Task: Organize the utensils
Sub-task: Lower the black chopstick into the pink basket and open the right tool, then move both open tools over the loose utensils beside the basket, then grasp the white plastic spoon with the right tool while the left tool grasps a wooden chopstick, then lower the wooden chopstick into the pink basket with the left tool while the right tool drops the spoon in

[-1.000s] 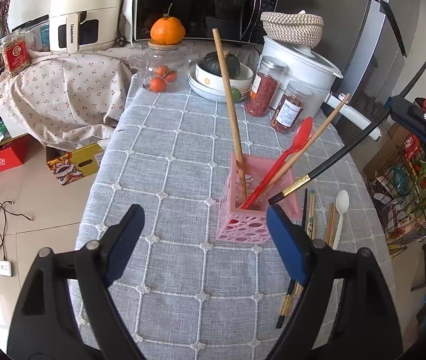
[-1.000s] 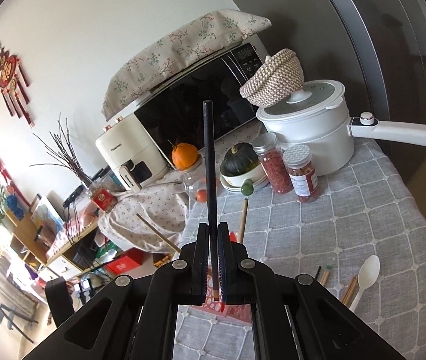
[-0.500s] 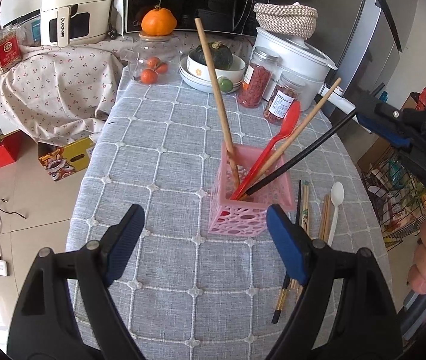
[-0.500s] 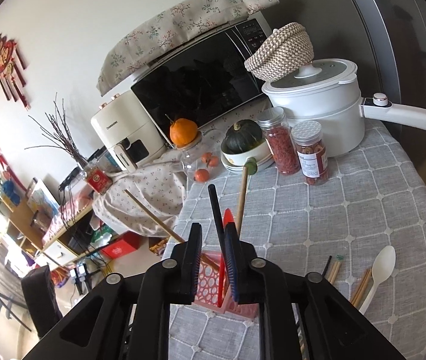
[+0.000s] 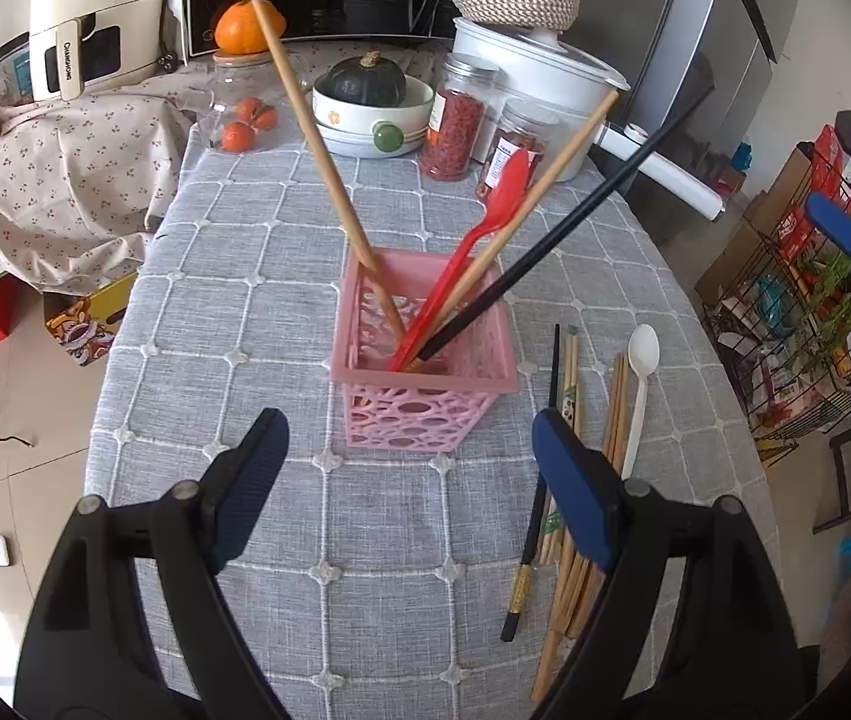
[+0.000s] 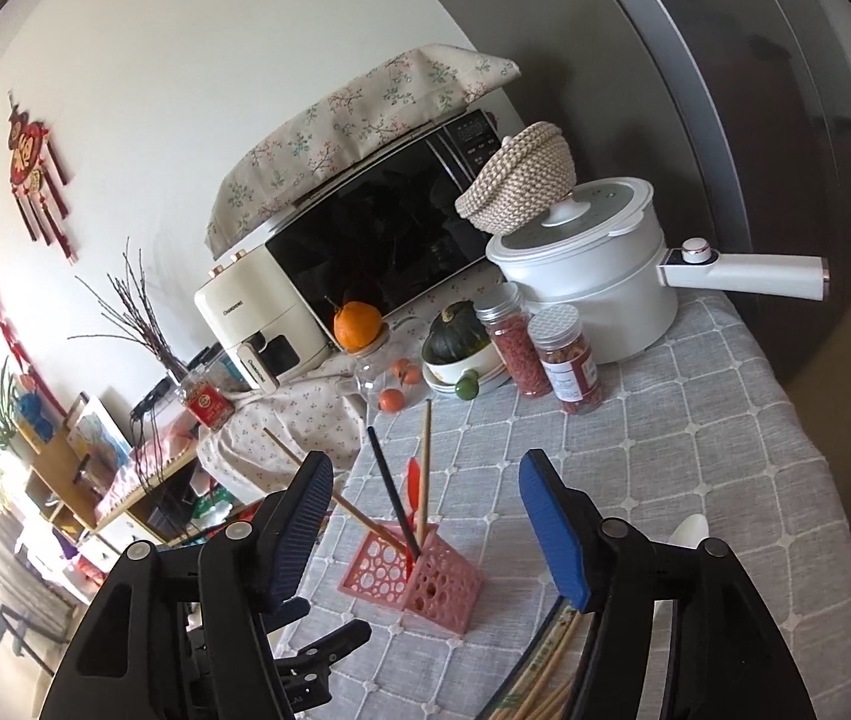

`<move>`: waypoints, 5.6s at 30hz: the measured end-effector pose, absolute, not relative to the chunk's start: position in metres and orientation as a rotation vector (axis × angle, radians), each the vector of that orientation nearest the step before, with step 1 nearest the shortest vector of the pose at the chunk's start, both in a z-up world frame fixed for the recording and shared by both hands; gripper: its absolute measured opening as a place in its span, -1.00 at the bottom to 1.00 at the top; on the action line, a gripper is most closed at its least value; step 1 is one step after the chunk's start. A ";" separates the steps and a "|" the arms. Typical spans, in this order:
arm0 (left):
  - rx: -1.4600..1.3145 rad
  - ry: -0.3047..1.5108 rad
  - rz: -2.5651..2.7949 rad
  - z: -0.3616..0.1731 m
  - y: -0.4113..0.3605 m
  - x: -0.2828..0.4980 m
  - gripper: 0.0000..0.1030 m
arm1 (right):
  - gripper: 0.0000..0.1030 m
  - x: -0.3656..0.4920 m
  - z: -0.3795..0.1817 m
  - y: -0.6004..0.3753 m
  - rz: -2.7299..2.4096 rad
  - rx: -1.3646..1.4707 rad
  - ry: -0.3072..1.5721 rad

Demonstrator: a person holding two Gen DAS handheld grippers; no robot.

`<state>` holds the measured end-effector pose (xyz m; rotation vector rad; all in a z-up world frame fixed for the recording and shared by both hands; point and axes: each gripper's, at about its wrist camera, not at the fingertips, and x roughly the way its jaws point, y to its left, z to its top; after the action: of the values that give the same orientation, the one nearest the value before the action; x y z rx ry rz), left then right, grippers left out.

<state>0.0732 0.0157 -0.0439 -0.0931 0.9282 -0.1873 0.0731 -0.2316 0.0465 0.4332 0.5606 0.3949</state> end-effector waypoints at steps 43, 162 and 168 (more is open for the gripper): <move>-0.054 1.108 -0.332 -0.080 -0.027 0.077 0.50 | 0.04 0.182 -0.134 -0.268 -0.111 0.224 1.158; -0.201 0.364 -0.166 0.006 0.050 0.093 -0.86 | -0.30 0.077 0.019 -0.184 0.078 0.181 0.545; -0.239 0.439 -0.158 0.004 0.054 0.101 -0.45 | -0.29 0.071 0.026 -0.166 0.067 0.133 0.453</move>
<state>0.1005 0.0540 0.0044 -0.2395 0.4389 -0.1577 0.0705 -0.1657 0.0262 0.1325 0.4535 0.0671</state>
